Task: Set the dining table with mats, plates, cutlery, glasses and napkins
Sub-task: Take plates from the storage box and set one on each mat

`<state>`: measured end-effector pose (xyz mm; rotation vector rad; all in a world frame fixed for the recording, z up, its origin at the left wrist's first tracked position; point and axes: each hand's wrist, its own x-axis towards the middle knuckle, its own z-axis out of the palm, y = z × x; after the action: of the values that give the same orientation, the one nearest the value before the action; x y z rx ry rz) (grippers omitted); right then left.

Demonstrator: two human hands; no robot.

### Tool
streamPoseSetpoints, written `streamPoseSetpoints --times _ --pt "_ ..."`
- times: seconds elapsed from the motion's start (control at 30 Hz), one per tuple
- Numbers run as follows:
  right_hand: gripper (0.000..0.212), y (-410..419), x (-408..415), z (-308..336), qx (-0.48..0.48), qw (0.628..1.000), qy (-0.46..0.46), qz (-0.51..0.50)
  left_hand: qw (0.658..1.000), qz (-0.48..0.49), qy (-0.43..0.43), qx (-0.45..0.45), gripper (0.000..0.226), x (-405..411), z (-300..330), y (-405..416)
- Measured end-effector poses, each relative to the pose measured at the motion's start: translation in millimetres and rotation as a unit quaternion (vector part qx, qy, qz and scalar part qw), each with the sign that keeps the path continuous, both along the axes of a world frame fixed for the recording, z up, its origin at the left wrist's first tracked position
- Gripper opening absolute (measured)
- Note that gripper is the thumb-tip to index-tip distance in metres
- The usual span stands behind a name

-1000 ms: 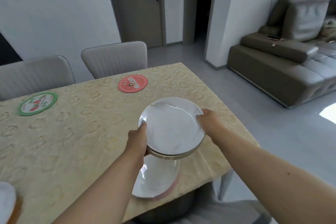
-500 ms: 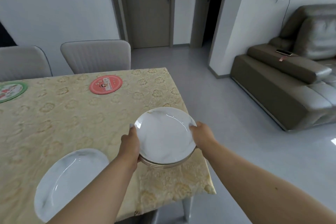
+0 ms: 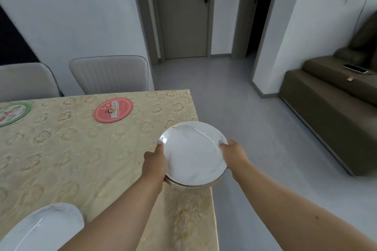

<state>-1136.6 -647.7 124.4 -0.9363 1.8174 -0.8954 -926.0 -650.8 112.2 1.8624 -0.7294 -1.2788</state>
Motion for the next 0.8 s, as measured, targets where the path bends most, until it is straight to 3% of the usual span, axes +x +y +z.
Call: streamPoseSetpoints --times 0.27,0.47,0.67,0.8 --pt "0.025 -95.1 -69.5 17.0 -0.005 0.993 -0.002 0.119 0.990 0.135 0.020 -0.027 0.074 -72.7 2.3 -45.7" --pt "0.024 -157.9 -88.7 20.4 -0.007 0.977 0.013 0.214 0.973 0.227 0.041 -0.014 0.043 -106.0 0.6 -64.6" --pt "0.021 -208.7 -62.6 6.1 0.006 0.955 0.027 0.295 0.960 0.279 0.007 -0.001 0.065 -101.2 -3.5 -84.3" --pt "0.028 -254.2 -29.6 -5.1 0.009 0.934 0.054 0.354 0.951 0.309 -0.012 0.002 0.064 -79.2 -12.3 -112.4"
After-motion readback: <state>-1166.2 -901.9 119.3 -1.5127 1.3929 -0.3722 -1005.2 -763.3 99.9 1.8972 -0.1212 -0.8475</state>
